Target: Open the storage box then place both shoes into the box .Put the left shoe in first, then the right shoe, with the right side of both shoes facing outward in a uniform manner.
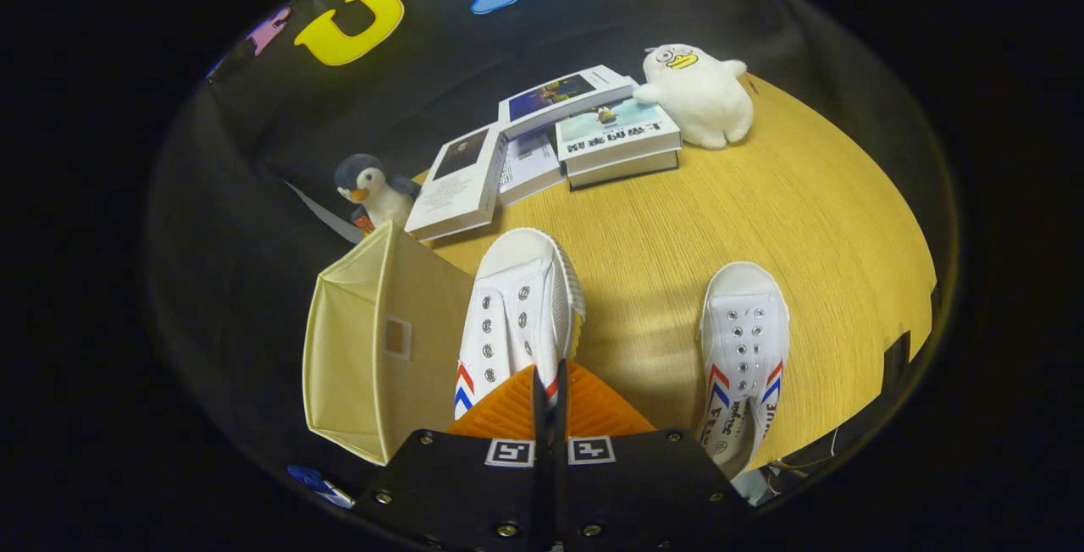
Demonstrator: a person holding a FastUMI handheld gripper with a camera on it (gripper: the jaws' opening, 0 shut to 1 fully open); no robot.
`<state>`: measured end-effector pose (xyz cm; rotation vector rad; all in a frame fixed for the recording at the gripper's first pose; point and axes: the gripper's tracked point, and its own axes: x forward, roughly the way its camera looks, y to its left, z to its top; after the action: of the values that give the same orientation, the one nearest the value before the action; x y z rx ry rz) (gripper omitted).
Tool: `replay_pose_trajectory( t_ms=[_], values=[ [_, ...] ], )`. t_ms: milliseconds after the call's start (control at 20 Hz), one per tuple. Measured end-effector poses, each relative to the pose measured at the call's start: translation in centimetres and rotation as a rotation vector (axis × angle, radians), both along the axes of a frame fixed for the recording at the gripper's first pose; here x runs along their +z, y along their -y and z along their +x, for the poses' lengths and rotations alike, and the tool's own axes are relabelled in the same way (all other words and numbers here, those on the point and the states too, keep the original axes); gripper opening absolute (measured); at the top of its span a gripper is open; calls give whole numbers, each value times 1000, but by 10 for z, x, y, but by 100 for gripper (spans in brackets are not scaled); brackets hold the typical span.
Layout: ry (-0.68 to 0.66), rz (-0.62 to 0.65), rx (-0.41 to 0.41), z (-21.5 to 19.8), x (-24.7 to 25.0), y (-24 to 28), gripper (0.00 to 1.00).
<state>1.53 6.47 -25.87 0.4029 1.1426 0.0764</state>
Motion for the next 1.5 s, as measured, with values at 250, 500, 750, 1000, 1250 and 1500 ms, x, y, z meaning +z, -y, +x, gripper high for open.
replay_pose_trajectory(
  t_ms=[250,500,750,1000,1250,1500],
  values=[
    [60,42,41,16,37,-33,0],
    [97,70,95,31,53,-73,0],
    [103,80,134,43,53,-112,0],
    [87,76,163,51,38,-148,0],
    [57,61,197,50,18,-183,0],
    [26,30,219,42,-7,-208,0]
  ],
)
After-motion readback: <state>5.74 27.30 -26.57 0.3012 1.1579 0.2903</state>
